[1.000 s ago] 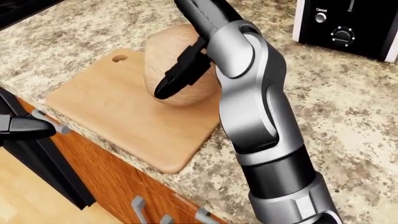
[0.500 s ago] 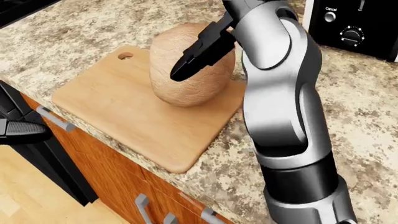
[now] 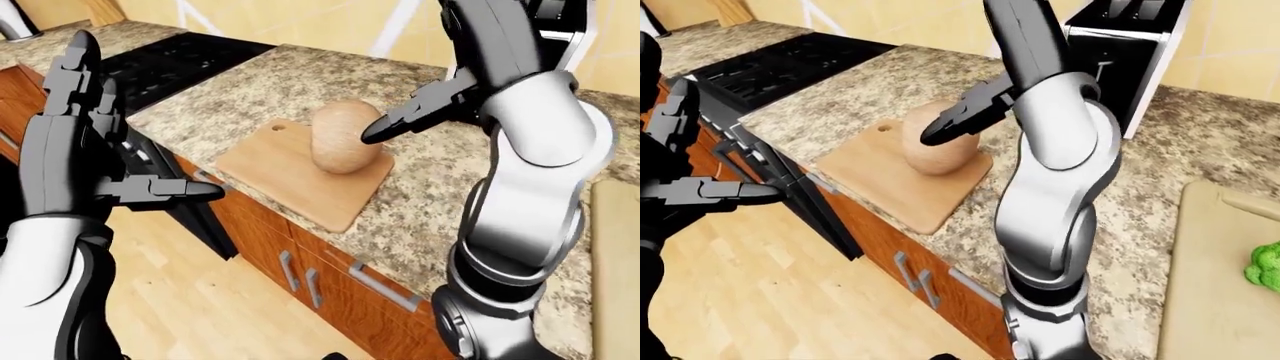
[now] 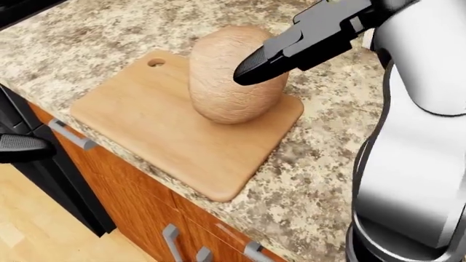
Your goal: Place the broccoli and the coconut on separate cutting boards.
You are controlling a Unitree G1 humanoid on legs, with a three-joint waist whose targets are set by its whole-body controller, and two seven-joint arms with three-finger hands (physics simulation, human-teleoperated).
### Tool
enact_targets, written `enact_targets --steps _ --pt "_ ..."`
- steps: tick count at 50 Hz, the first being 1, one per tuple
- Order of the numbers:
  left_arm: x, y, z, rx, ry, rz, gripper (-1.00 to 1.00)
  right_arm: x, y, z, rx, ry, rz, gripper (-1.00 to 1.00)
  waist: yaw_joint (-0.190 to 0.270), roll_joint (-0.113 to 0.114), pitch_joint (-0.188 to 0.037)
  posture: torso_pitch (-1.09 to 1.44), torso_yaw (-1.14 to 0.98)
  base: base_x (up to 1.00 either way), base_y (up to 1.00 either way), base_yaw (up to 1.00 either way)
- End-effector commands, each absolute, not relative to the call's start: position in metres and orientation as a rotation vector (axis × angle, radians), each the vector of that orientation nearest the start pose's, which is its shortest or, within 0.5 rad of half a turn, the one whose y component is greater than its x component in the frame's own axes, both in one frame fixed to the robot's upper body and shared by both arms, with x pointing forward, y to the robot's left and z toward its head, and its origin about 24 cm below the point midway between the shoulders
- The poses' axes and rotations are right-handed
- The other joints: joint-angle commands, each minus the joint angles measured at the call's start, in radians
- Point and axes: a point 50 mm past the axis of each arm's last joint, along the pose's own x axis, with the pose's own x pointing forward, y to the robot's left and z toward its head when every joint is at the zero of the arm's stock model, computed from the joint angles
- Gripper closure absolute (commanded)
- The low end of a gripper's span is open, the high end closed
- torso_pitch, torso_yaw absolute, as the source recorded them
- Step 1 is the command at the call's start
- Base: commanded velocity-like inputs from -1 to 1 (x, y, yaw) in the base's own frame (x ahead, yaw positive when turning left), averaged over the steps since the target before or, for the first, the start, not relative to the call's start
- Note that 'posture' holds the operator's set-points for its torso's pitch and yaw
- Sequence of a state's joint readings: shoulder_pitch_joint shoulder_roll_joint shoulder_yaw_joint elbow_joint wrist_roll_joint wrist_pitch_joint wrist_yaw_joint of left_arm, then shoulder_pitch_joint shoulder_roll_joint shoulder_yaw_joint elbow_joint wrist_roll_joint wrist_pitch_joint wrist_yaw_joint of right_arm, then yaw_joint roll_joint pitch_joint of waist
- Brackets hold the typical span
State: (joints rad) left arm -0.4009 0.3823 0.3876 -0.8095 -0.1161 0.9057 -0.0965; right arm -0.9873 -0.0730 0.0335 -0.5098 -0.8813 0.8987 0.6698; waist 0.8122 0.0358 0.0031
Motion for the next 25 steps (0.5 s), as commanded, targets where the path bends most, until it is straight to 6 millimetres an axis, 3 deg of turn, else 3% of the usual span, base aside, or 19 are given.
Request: enact_targets --steps 1,15,25 --pt "0.224 0.225 0.266 0.261 -0.432 0.178 -1.00 0.264 -0.116 0.337 -0.627 -0.470 0.022 -1.00 -0.001 0.009 -0.012 0.00 0.82 0.00 0.00 0.00" --pt "0.222 0.227 0.265 0.260 -0.429 0.185 -1.00 0.240 -0.117 0.350 -0.546 -0.499 0.023 -1.00 -0.004 0.013 -0.004 0.00 0.82 0.00 0.00 0.00" --pt "0.224 0.227 0.265 0.259 -0.429 0.185 -1.00 0.226 -0.114 0.373 -0.535 -0.548 0.028 -1.00 -0.006 0.017 -0.007 0.00 0.82 0.00 0.00 0.00"
